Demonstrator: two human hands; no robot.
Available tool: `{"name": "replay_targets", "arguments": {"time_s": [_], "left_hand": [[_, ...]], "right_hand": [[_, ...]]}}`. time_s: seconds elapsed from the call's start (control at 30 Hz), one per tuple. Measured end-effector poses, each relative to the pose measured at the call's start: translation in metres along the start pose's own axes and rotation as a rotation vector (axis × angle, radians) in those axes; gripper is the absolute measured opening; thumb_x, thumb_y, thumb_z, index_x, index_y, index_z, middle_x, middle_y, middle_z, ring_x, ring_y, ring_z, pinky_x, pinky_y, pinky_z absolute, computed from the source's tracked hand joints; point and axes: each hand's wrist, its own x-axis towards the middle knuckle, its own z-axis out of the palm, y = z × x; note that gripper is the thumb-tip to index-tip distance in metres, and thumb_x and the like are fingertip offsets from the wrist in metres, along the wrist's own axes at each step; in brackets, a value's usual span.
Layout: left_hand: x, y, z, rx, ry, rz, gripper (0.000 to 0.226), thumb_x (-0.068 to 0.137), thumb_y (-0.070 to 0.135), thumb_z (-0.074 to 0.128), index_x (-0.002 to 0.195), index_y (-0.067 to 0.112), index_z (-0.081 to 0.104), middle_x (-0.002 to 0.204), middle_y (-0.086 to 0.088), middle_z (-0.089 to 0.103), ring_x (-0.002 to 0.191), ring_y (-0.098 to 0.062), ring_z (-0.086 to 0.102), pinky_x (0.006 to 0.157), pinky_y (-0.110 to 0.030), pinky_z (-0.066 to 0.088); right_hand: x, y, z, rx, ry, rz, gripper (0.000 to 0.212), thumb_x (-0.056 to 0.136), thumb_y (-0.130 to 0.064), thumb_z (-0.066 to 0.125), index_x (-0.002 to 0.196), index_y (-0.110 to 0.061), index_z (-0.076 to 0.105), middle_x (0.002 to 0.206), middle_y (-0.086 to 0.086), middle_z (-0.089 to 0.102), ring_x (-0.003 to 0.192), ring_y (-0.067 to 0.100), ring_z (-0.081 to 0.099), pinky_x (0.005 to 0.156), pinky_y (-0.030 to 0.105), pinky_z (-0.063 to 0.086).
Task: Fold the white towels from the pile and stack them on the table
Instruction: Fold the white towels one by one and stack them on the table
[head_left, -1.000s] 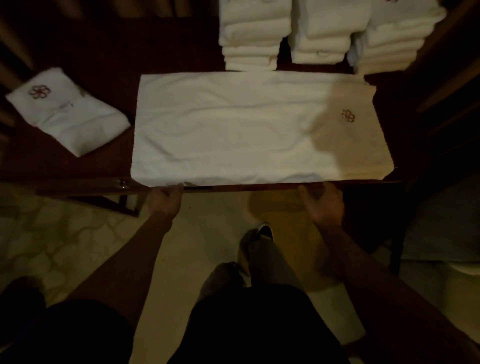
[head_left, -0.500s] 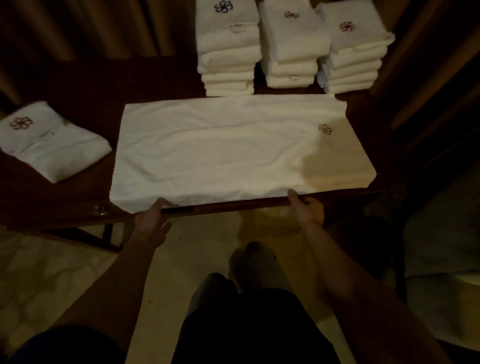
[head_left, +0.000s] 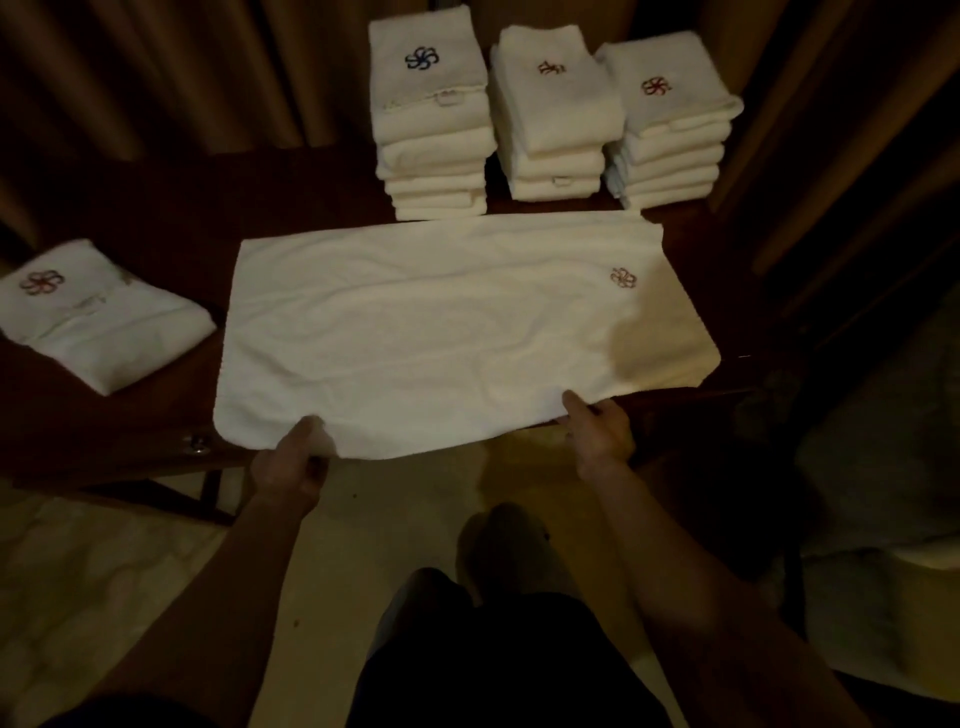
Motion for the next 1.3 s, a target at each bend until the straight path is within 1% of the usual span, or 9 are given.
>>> {"name": "replay_targets", "arguments": {"time_s": [0.1, 0.33, 0.43, 0.5, 0.7, 0.77, 0.93, 1.1, 1.3], "left_hand": [[-0.019, 0.008, -0.003, 0.000, 0.101, 0.098, 0.056, 0.079, 0.023, 0.081, 0.129, 0.010, 0.059, 0.125, -0.003, 0.065, 0.097, -0.014, 0.065, 0.078, -0.028, 0.054], [-0.055, 0.049, 0.017, 0.309, 0.370, 0.356, 0.064, 0.084, 0.018, 0.078, 0.134, -0.001, 0.044, 0.136, -0.018, 0.054, 0.124, -0.029, 0.054, 0.101, -0.034, 0.045], [-0.066, 0.071, 0.025, 0.398, 0.416, 0.406, 0.061, 0.079, 0.019, 0.083, 0.121, 0.006, 0.040, 0.130, -0.020, 0.052, 0.116, -0.029, 0.054, 0.092, -0.030, 0.043], [-0.070, 0.083, 0.032, 0.408, 0.414, 0.454, 0.059, 0.077, 0.019, 0.084, 0.112, 0.015, 0.037, 0.126, -0.020, 0.055, 0.111, -0.031, 0.057, 0.088, -0.032, 0.044], [-0.057, 0.106, 0.048, 0.429, 0.254, 0.517, 0.028, 0.081, 0.017, 0.079, 0.100, 0.025, 0.060, 0.093, -0.009, 0.068, 0.089, -0.027, 0.069, 0.077, -0.044, 0.060], [-0.049, 0.112, 0.056, 0.441, 0.232, 0.490, 0.014, 0.086, 0.015, 0.073, 0.098, 0.019, 0.066, 0.096, -0.012, 0.070, 0.093, -0.029, 0.069, 0.084, -0.042, 0.058], [-0.021, 0.119, 0.075, 0.471, 0.257, 0.380, 0.027, 0.087, 0.002, 0.061, 0.110, 0.015, 0.068, 0.106, -0.009, 0.066, 0.100, -0.029, 0.064, 0.092, -0.036, 0.053], [0.000, 0.125, 0.097, 0.557, 0.317, 0.320, 0.033, 0.085, -0.008, 0.062, 0.115, 0.004, 0.067, 0.108, -0.008, 0.063, 0.089, -0.019, 0.060, 0.063, 0.002, 0.039], [0.024, 0.123, 0.105, 0.785, 0.393, 0.332, 0.030, 0.087, 0.021, 0.074, 0.115, 0.010, 0.069, 0.111, -0.016, 0.072, 0.107, -0.033, 0.066, 0.093, -0.035, 0.048]], "right_hand": [[-0.013, -0.010, -0.007, -0.103, 0.083, -0.116, 0.027, 0.091, -0.015, 0.072, 0.090, -0.001, 0.049, 0.073, 0.002, 0.054, 0.064, 0.013, 0.050, 0.044, 0.008, 0.035], [-0.042, -0.050, -0.008, -0.085, 0.203, -0.288, 0.041, 0.082, -0.012, 0.079, 0.098, -0.008, 0.042, 0.087, 0.003, 0.051, 0.072, 0.018, 0.050, 0.051, 0.004, 0.037], [-0.044, -0.065, -0.009, -0.100, 0.193, -0.331, 0.037, 0.084, -0.016, 0.079, 0.104, -0.012, 0.048, 0.101, 0.010, 0.060, 0.085, 0.023, 0.059, 0.055, 0.003, 0.043], [-0.040, -0.075, -0.006, -0.157, 0.160, -0.365, 0.023, 0.086, -0.019, 0.076, 0.096, -0.012, 0.057, 0.096, 0.008, 0.063, 0.087, 0.023, 0.060, 0.069, 0.022, 0.055], [-0.022, -0.109, 0.005, -0.250, 0.068, -0.380, 0.014, 0.094, -0.017, 0.062, 0.107, -0.017, 0.066, 0.103, 0.007, 0.069, 0.096, 0.028, 0.066, 0.079, 0.033, 0.055], [-0.013, -0.117, 0.008, -0.335, 0.033, -0.380, 0.027, 0.090, -0.011, 0.057, 0.112, -0.025, 0.065, 0.108, 0.007, 0.069, 0.096, 0.029, 0.067, 0.083, 0.044, 0.059], [0.010, -0.139, 0.017, -0.559, 0.067, -0.454, 0.029, 0.091, -0.006, 0.059, 0.117, -0.014, 0.068, 0.107, 0.008, 0.071, 0.091, 0.022, 0.063, 0.075, 0.021, 0.040], [0.052, -0.143, 0.036, -0.636, -0.002, -0.448, 0.023, 0.090, -0.021, 0.069, 0.112, -0.015, 0.069, 0.102, 0.007, 0.072, 0.097, 0.026, 0.066, 0.079, 0.024, 0.039], [0.096, -0.149, 0.059, -0.811, -0.084, -0.499, 0.018, 0.094, -0.023, 0.062, 0.106, -0.013, 0.070, 0.102, 0.014, 0.071, 0.097, 0.035, 0.064, 0.081, 0.037, 0.048]]}}
